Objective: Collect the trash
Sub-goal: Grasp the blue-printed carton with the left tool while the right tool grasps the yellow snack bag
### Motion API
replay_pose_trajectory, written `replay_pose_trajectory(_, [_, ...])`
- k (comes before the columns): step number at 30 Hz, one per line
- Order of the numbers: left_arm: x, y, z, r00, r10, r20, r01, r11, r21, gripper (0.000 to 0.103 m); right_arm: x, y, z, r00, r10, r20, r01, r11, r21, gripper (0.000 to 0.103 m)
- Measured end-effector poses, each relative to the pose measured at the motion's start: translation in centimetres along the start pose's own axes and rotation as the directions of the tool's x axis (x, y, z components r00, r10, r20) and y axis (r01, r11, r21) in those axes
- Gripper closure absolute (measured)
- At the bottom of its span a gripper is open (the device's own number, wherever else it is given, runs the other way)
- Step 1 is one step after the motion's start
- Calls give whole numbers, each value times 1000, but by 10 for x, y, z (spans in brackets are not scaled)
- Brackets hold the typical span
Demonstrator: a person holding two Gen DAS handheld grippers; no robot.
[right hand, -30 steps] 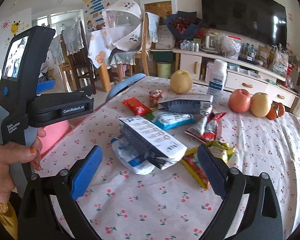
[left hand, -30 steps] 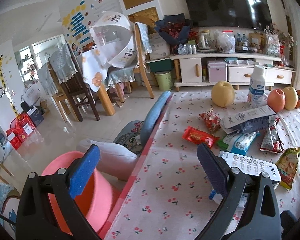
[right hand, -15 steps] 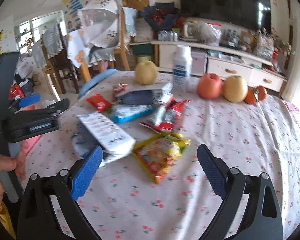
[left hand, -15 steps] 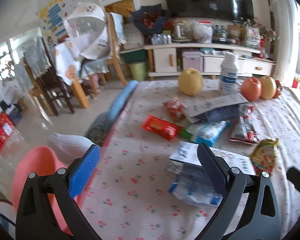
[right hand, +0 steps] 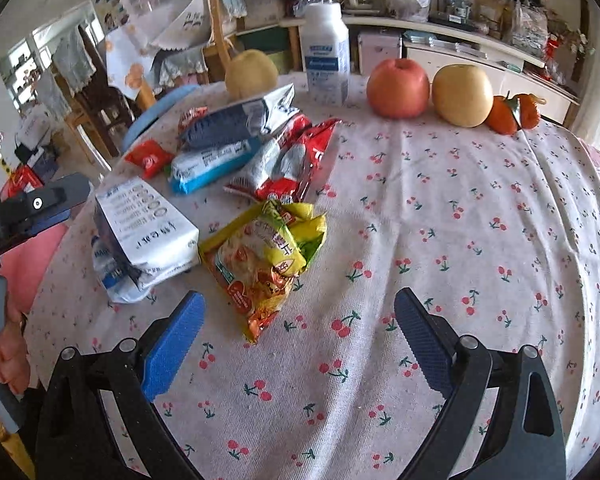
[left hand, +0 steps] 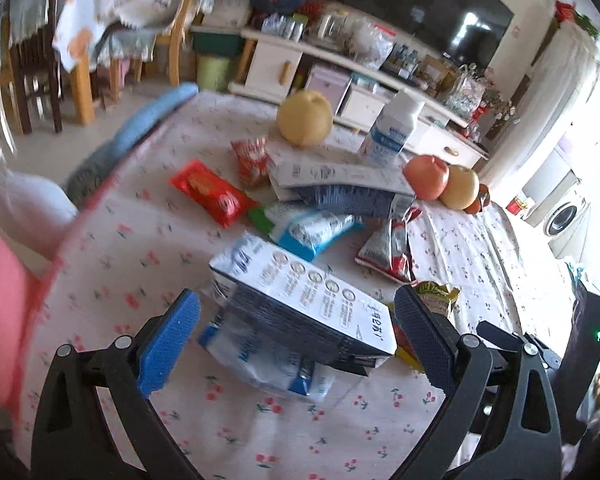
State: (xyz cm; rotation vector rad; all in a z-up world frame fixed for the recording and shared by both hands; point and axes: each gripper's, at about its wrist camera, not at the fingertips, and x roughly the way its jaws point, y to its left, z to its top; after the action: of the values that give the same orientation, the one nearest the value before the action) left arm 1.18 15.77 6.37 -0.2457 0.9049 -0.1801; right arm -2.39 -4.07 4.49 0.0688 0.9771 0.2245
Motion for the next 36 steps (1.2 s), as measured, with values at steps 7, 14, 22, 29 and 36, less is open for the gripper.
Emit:
replay_pose_trajectory(7, [24, -12, -1, 999, -30, -41, 28, 999, -41, 5, 9, -2, 4, 1000, -11, -27, 11, 1000, -7, 9])
replay_pose_trajectory(14, [47, -35, 5, 998, 34, -52, -32, 999, 27, 5, 7, -24, 6, 1000, -20, -24, 22, 998, 66, 9])
replay_pose_trajectory(22, [75, -48, 10, 970, 236, -61, -227, 965, 127, 5, 3, -24, 6, 1000, 16, -18, -15, 998, 64, 9])
replay_pose_trajectory(29, [87, -45, 8, 955, 284, -82, -270, 951, 150, 39, 7, -24, 10, 999, 49, 4, -49, 995, 87, 9])
replay_pose_trajectory(36, [82, -39, 6, 967, 241, -87, -228, 964, 136, 48, 10, -36, 14, 983, 173, 67, -183, 963, 200, 9])
